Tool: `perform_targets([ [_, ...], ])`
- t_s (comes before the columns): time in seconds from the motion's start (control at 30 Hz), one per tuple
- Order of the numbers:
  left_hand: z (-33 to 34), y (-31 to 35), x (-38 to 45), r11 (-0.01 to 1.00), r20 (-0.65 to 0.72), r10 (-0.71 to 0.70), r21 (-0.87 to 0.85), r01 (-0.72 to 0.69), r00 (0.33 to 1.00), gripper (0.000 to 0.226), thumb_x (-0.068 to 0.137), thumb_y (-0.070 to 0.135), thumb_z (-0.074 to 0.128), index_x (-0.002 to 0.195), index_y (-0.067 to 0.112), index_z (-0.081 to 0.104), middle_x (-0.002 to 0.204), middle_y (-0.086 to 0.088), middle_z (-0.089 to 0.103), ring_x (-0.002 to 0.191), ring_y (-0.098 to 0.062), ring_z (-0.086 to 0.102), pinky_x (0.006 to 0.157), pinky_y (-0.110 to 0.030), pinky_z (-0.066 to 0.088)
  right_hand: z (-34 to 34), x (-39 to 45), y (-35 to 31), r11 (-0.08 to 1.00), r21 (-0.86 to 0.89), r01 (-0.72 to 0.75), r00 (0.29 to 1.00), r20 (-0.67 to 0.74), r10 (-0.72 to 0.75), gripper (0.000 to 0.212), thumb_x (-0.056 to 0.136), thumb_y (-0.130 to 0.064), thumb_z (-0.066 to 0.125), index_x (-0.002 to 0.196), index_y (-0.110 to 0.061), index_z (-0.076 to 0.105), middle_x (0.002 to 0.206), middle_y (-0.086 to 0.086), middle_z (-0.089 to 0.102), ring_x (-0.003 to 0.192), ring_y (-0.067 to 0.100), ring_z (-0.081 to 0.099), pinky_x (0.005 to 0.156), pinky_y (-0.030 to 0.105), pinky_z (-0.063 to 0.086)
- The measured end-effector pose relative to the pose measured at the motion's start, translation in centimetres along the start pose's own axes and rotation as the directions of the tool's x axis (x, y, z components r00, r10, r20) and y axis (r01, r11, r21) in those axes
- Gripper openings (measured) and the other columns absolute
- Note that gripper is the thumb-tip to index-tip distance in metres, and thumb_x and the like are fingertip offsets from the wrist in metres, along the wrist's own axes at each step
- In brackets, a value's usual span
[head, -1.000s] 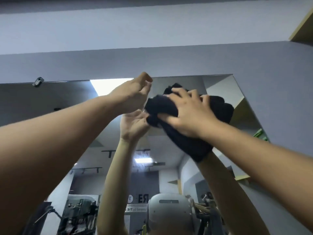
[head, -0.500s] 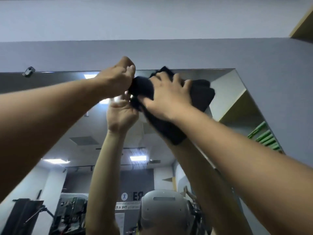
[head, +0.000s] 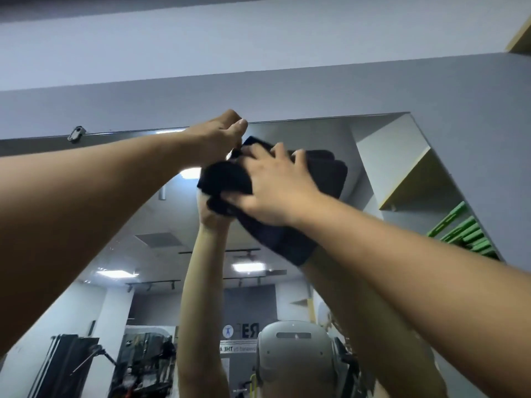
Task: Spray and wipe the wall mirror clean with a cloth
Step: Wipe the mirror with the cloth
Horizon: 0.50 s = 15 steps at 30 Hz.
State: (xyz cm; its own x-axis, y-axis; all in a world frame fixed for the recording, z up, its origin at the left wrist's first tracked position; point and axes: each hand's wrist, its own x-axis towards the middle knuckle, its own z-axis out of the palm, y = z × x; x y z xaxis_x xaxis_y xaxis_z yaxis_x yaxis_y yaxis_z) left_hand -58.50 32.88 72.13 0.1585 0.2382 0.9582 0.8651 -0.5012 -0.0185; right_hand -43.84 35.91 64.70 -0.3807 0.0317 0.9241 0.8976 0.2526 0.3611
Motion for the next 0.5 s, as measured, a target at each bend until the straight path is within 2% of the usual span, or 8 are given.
perform_targets([
  [0.07, -0.1, -0.4, 0.3, 0.999, -0.019, 0.02, -0.034, -0.021, 1.0, 0.037, 0.11, 0.048, 0.035, 0.129, 0.021, 0.053, 0.125, -0.008, 0.065, 0.115, -0.032, 0.059, 0.098, -0.041, 0.044, -0.6, 3.0, 1.5, 0.992, 0.006, -0.129, 0.991, -0.038, 0.129, 0.068, 0.09, -0.073, 0.044, 0.146, -0.034, 0.041, 0.152, -0.004, 0.036, 0.14, 0.037, 0.029, 0.111, 0.063, 0.02],
  [0.13, -0.3, -0.4, -0.3, 0.999, -0.044, 0.037, -0.01, -0.038, 0.998, 0.037, 0.11, 0.048, 0.037, 0.132, 0.021, 0.051, 0.12, -0.009, 0.065, 0.105, -0.03, 0.059, 0.089, -0.039, 0.045, -1.3, 5.6, 3.0, 0.967, 0.012, -0.253, 0.965, -0.072, 0.253, 0.068, 0.091, -0.072, 0.045, 0.145, -0.03, 0.043, 0.153, 0.0, 0.037, 0.141, 0.038, 0.028, 0.111, 0.062, 0.02],
  [0.17, -0.3, -0.6, -0.5, 0.998, -0.068, 0.058, 0.009, -0.058, 0.996, 0.04, 0.109, 0.049, 0.037, 0.136, 0.023, 0.048, 0.125, -0.008, 0.064, 0.106, -0.029, 0.059, 0.087, -0.037, 0.043, -1.6, 6.6, 3.6, 0.95, 0.025, -0.312, 0.947, -0.076, 0.313, 0.068, 0.092, -0.07, 0.046, 0.145, -0.028, 0.043, 0.153, 0.002, 0.036, 0.141, 0.039, 0.028, 0.112, 0.063, 0.019],
  [0.27, -0.8, -1.5, -1.4, 0.992, -0.109, 0.108, 0.074, -0.1, 0.988, 0.043, 0.11, 0.048, 0.034, 0.148, 0.028, 0.04, 0.152, -0.002, 0.051, 0.127, -0.026, 0.052, 0.09, -0.032, 0.035, -1.6, 8.5, 4.3, 0.9, 0.035, -0.434, 0.896, -0.093, 0.435, 0.065, 0.094, -0.064, 0.047, 0.144, -0.023, 0.044, 0.152, 0.006, 0.037, 0.141, 0.041, 0.028, 0.112, 0.064, 0.02],
  [0.37, -1.6, -3.2, -1.9, 0.986, -0.135, 0.116, 0.139, -0.097, 0.984, 0.04, 0.112, 0.043, 0.033, 0.146, 0.026, 0.043, 0.154, -0.001, 0.05, 0.13, -0.025, 0.051, 0.09, -0.029, 0.031, -0.9, 8.4, 3.1, 0.909, -0.013, -0.417, 0.9, -0.148, 0.41, 0.065, 0.095, -0.062, 0.045, 0.145, -0.022, 0.042, 0.152, 0.006, 0.038, 0.141, 0.041, 0.028, 0.112, 0.063, 0.021],
  [0.5, -2.9, -5.6, -2.1, 0.99, -0.247, 0.085, 0.133, -0.053, 0.965, 0.036, 0.112, 0.038, 0.033, 0.132, 0.019, 0.055, 0.133, -0.009, 0.063, 0.114, -0.028, 0.055, 0.093, -0.039, 0.041, 0.0, 6.5, -0.5, 0.974, -0.065, -0.216, 0.972, -0.11, 0.208, 0.067, 0.092, -0.066, 0.043, 0.144, -0.024, 0.042, 0.152, 0.003, 0.038, 0.138, 0.04, 0.031, 0.109, 0.063, 0.023],
])
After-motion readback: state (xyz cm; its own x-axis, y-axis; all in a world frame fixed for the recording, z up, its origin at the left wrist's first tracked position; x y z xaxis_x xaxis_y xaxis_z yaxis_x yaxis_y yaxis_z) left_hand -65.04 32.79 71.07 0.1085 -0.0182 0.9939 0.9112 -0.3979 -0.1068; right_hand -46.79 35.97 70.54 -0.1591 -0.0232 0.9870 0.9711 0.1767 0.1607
